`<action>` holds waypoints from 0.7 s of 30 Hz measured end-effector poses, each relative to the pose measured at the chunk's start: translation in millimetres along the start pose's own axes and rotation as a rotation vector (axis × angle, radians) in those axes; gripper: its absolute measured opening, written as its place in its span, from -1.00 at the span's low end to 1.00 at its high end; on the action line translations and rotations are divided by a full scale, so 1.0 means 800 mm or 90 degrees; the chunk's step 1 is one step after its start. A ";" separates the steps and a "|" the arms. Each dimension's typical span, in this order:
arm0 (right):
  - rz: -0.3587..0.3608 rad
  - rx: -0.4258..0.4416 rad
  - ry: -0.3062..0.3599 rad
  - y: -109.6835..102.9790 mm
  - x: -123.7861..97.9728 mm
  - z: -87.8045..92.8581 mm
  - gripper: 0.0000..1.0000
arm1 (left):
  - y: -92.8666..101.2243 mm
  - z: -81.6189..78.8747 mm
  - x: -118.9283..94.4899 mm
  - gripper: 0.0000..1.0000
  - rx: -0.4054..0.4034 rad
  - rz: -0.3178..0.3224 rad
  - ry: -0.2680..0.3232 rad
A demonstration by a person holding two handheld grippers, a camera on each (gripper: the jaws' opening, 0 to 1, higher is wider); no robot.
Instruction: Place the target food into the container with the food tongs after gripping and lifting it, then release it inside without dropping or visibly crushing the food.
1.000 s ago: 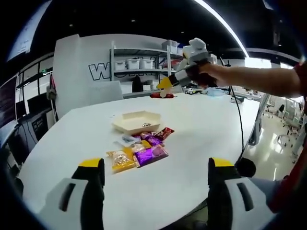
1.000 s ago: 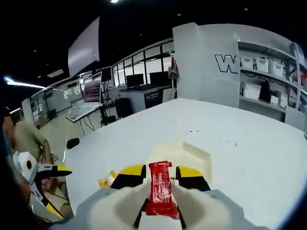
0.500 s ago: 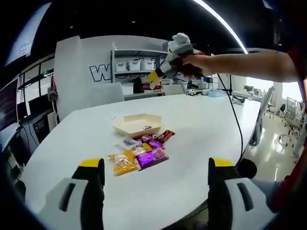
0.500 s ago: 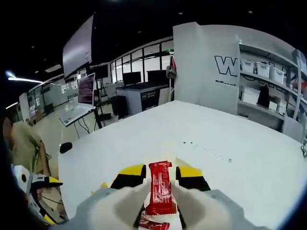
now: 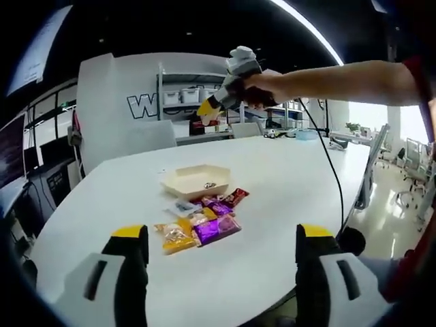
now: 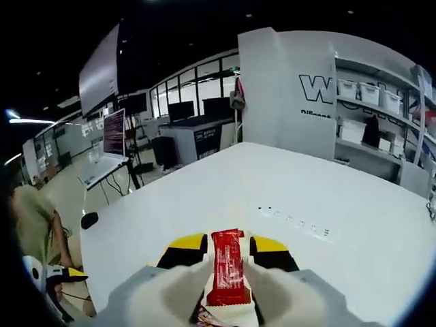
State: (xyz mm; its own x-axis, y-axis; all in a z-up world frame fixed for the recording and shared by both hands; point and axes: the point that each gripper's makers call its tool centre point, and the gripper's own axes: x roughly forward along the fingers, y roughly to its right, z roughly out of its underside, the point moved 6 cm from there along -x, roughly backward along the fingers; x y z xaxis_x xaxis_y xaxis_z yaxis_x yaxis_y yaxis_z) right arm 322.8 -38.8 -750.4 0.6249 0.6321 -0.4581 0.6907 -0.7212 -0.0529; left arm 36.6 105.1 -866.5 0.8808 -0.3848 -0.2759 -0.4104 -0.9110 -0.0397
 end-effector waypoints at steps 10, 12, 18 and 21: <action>0.000 -0.014 0.019 -0.013 0.004 -0.018 -0.59 | -0.004 0.001 -0.005 0.73 -0.001 -0.012 0.001; -0.003 -0.002 0.026 -0.015 0.004 -0.019 -0.60 | -0.003 0.000 -0.007 0.74 -0.005 -0.012 0.007; -0.005 -0.006 0.024 -0.016 0.003 -0.018 -0.59 | -0.003 0.000 -0.009 0.73 -0.005 -0.014 0.006; -0.009 0.004 0.025 -0.014 -0.001 -0.016 -0.59 | -0.004 0.003 -0.009 0.75 -0.009 -0.012 0.004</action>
State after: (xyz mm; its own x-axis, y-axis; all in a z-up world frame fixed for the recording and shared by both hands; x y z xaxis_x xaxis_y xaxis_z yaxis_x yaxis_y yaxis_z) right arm 319.4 -27.1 -738.0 0.6287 0.6534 -0.4217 0.6978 -0.7134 -0.0651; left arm 31.2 110.9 -866.8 0.8902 -0.3680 -0.2686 -0.3900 -0.9203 -0.0316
